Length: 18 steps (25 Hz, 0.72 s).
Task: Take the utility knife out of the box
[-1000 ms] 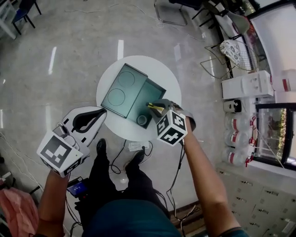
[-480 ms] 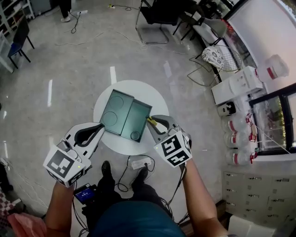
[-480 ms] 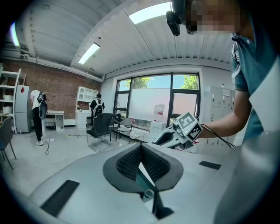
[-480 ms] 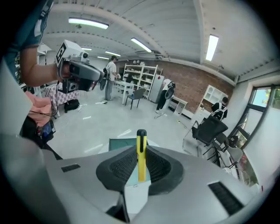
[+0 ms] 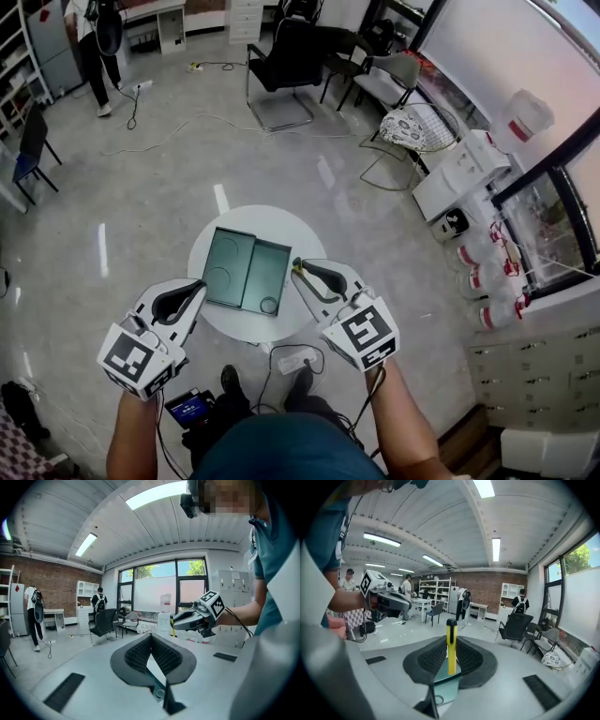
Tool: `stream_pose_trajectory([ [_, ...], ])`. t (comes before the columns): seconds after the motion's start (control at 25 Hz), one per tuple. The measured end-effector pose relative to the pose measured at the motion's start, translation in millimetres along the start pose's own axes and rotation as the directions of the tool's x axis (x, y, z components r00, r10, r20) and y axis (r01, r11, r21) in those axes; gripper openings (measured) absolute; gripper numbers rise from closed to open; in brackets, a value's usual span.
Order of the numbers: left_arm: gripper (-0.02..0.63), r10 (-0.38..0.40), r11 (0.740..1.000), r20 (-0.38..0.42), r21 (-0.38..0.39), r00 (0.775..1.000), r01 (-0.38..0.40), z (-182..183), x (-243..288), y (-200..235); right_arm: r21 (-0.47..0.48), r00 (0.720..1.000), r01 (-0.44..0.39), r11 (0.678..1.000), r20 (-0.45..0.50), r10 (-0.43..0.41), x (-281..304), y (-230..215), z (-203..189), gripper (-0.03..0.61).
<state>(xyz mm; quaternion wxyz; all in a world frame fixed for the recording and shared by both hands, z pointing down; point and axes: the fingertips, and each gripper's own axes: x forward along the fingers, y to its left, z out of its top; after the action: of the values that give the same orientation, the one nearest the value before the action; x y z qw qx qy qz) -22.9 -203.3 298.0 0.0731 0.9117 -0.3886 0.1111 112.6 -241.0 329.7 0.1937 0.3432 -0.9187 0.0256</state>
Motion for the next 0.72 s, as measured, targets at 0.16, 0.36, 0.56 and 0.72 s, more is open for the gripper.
stream_pose_trajectory([
  [0.16, 0.018, -0.006, 1.000, 0.001, 0.025, 1.000, 0.006, 20, 0, -5, 0.032, 0.997, 0.014, 0.999, 0.072, -0.016, -25, 2, 28, 0.083],
  [0.36, 0.018, -0.031, 0.998, 0.025, 0.057, 0.999, 0.029, 31, -2, -24, 0.073, 0.988, 0.021, 0.997, 0.152, -0.032, -61, 6, 44, 0.081],
  [0.56, 0.018, -0.020, 0.996, 0.022, 0.083, 1.000, 0.018, 43, 0, -37, 0.202, 0.966, -0.033, 0.979, 0.258, -0.020, -93, 6, 54, 0.083],
  [0.72, 0.018, -0.021, 0.995, 0.012, 0.101, 1.000, 0.019, 45, -1, -45, 0.220, 0.960, -0.035, 0.975, 0.278, -0.029, -105, 9, 54, 0.081],
])
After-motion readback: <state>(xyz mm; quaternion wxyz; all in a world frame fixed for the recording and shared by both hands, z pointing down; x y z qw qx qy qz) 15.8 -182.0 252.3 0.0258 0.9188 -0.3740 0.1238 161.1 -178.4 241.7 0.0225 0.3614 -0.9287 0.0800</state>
